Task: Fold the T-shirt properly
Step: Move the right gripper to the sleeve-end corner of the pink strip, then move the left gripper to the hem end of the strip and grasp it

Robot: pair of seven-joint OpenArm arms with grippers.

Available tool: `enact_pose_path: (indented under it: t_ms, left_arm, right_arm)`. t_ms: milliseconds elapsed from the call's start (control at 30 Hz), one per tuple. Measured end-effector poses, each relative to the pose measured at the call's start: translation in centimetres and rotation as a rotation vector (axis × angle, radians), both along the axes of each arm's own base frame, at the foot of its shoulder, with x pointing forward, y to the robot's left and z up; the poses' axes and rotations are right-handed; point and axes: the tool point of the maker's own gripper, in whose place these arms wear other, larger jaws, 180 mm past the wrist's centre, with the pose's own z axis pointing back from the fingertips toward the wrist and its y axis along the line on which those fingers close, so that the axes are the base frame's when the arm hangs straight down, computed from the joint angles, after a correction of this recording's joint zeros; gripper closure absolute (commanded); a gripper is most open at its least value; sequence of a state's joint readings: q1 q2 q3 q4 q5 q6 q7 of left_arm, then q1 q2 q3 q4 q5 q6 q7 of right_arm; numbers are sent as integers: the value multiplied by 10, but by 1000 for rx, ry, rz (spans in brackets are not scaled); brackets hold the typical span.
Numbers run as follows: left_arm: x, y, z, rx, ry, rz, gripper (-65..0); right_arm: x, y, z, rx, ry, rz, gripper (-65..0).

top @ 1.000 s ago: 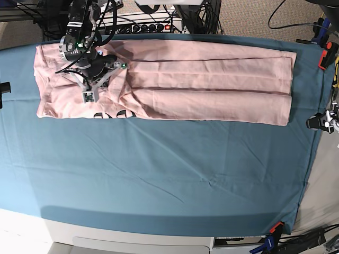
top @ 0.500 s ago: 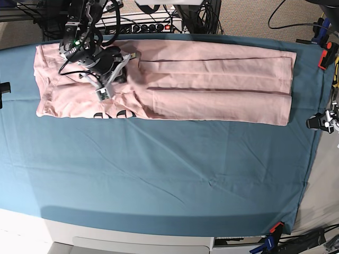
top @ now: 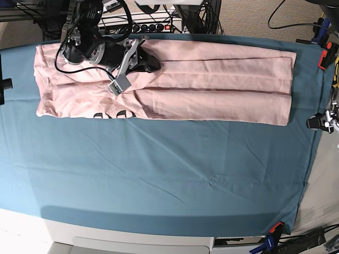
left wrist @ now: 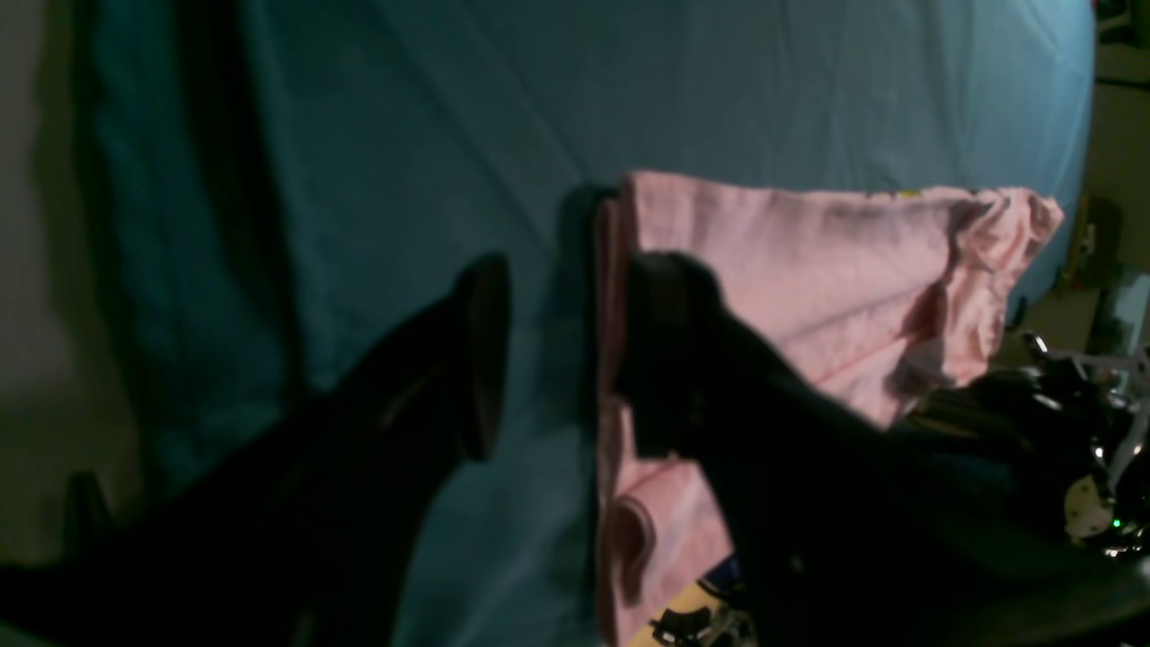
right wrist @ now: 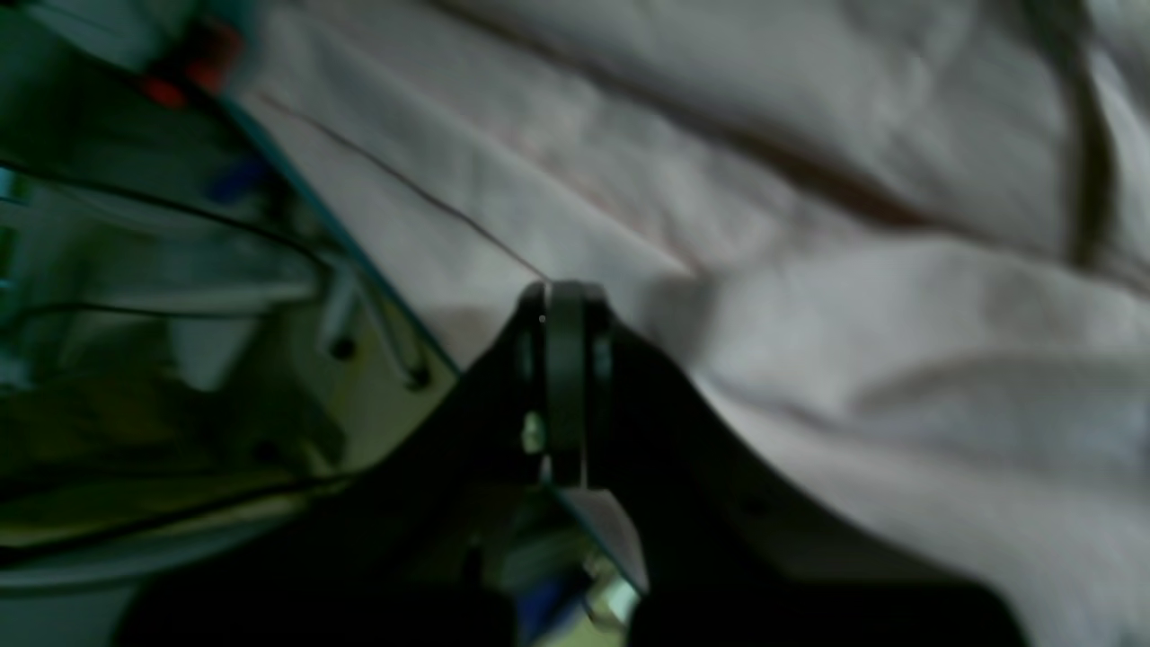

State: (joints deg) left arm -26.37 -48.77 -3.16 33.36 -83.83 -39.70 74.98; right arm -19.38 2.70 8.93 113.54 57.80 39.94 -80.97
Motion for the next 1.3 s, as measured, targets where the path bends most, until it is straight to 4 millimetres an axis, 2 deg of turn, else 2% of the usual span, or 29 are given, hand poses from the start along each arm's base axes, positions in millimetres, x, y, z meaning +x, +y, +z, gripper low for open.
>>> enact_pose_path:
  t_ms: [67, 133, 300, 333, 400, 433, 467, 600, 700, 833, 1100, 1300]
  left_arm:
    - [-4, 0, -4, 0, 12, -2, -270]
    - [-12, 0, -10, 0, 35, -5, -280]
    - [-48, -2, -35, -1, 139, -24, -291]
    - [-53, -4, -37, -17, 147, -23, -301]
    - [-57, -3, -39, -28, 156, -12, -324]
    - [-58, -3, -40, -36, 169, 9, -331]
    - [-60, -3, -41, -39, 173, 14, -337]
    - [-64, -3, -42, -51, 173, 29, -337]
    - [-68, -5, -43, -44, 187, 15, -337]
    - [-73, -17, -40, -9, 178, -75, -337]
    - [-88, -62, -32, 88, 122, -356, -337]
    - [-89, -67, -30, 92, 111, -380, -336]
  right_arm:
    - [2, -2, 6, 1, -19, 2, 0]
    - [11, -13, 14, -20, -61, -34, 0]
    - [45, -62, 31, -132, -183, -200, 0]
    - [48, -70, 32, -146, -189, -229, -44]
    - [50, -87, 31, -180, -199, -283, -188]
    - [53, -96, 33, -194, -212, -314, -239]
    - [56, -102, 35, -198, -228, -342, -260]
    - [61, -122, 40, -224, -264, -412, -260]
    - [62, -125, 42, -230, -275, -427, -260]
    - [64, -130, 40, -258, -285, -441, -260]
    - [64, -130, 40, -259, -285, -442, -260]
    - [64, -130, 40, -261, -285, -441, -260]
